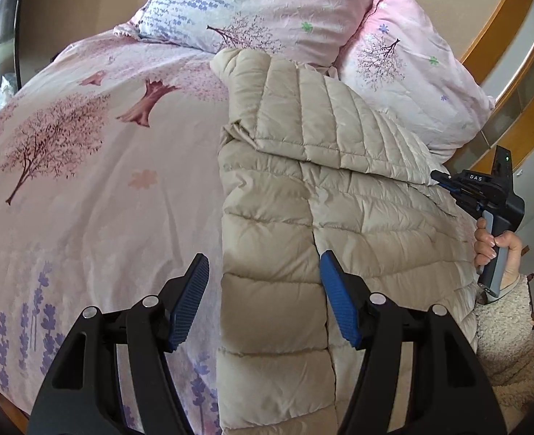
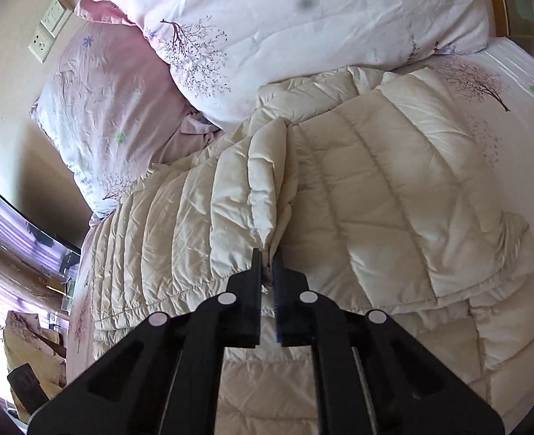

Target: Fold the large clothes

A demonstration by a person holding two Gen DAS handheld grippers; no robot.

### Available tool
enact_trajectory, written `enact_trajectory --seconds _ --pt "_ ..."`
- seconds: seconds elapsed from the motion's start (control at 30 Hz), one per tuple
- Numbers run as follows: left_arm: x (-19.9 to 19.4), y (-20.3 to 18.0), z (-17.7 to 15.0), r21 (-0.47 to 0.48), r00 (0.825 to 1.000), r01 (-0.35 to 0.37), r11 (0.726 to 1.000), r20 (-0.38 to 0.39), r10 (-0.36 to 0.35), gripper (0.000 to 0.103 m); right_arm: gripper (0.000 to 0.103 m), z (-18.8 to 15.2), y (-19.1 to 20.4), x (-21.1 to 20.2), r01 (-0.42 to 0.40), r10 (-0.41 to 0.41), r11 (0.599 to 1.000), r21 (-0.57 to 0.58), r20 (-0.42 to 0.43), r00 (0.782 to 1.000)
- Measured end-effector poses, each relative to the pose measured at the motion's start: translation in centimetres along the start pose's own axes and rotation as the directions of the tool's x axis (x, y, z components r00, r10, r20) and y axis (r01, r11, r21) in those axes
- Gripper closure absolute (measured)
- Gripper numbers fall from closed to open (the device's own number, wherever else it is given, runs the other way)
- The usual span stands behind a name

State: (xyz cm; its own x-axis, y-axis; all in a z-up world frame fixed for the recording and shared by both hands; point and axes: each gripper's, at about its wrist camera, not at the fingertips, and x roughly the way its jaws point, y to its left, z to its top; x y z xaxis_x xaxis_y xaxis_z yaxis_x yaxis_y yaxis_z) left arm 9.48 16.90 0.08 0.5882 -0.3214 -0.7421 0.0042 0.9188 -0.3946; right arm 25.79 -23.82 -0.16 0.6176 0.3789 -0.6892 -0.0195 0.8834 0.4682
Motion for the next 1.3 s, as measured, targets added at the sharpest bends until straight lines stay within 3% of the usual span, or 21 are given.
enact_trajectory --seconds 0.13,0.33,0.4,0.47,0.53,0.67,0.87,1.03,1.17,1.3 --pt "-0.2 0.4 -0.5 -0.007 1.000 0.018 1.000 -0.008 -0.018 0.039 0.098 -0.4 -0.7 -0.5 0.016 -0.016 1.000 0.025 0.003 1.000" --pt "-0.4 1.0 -1.4 -0.032 0.997 0.065 0.997 -0.033 -0.066 0.039 0.094 -0.7 -1.0 1.4 0.132 -0.133 0.991 -0.014 -0.070 0.989" --pt "-0.4 1.3 -1.7 -0.052 0.996 0.079 0.996 -0.040 -0.081 0.039 0.085 -0.9 -0.9 0.8 0.121 -0.122 0.992 -0.020 -0.069 0.990" --pt "-0.7 1.5 -2.1 -0.062 0.995 0.093 0.994 -0.035 -0.096 0.039 0.063 -1.1 -1.0 -1.0 0.080 -0.081 0.996 -0.028 -0.061 0.995" --pt "-1.0 1.7 -2.5 -0.073 0.993 0.112 0.991 -0.035 -0.115 0.040 0.052 -1.4 -1.4 -3.3 0.048 -0.050 0.998 -0.047 -0.046 0.998" --pt "-1.5 2.0 -3.1 -0.093 0.987 0.155 0.983 -0.036 -0.159 0.040 0.040 -2.8 -4.1 -7.8 -0.005 0.002 0.999 -0.052 -0.056 0.998" --pt "-2.3 2.1 -4.6 -0.112 0.972 0.224 0.968 -0.046 -0.230 0.040 0.039 -6.0 -11.4 -13.5 0.030 -0.030 1.000 -0.005 -0.104 0.994" --pt "-3.1 2.1 -6.3 -0.134 0.956 0.281 0.950 -0.049 -0.290 0.040 0.039 -9.3 -17.3 -15.5 0.032 -0.014 0.995 0.099 -0.179 0.984" --pt "-3.7 1.9 -7.6 -0.147 0.940 0.327 0.934 -0.050 -0.337 0.040 0.039 -11.3 -19.1 -16.0 -0.053 0.082 0.988 0.144 -0.204 0.976" --pt "-4.4 2.0 -8.9 -0.169 0.927 0.358 0.918 -0.056 -0.371 0.040 0.040 -13.3 -19.7 -16.7 -0.165 0.208 0.969 0.186 -0.244 0.947"
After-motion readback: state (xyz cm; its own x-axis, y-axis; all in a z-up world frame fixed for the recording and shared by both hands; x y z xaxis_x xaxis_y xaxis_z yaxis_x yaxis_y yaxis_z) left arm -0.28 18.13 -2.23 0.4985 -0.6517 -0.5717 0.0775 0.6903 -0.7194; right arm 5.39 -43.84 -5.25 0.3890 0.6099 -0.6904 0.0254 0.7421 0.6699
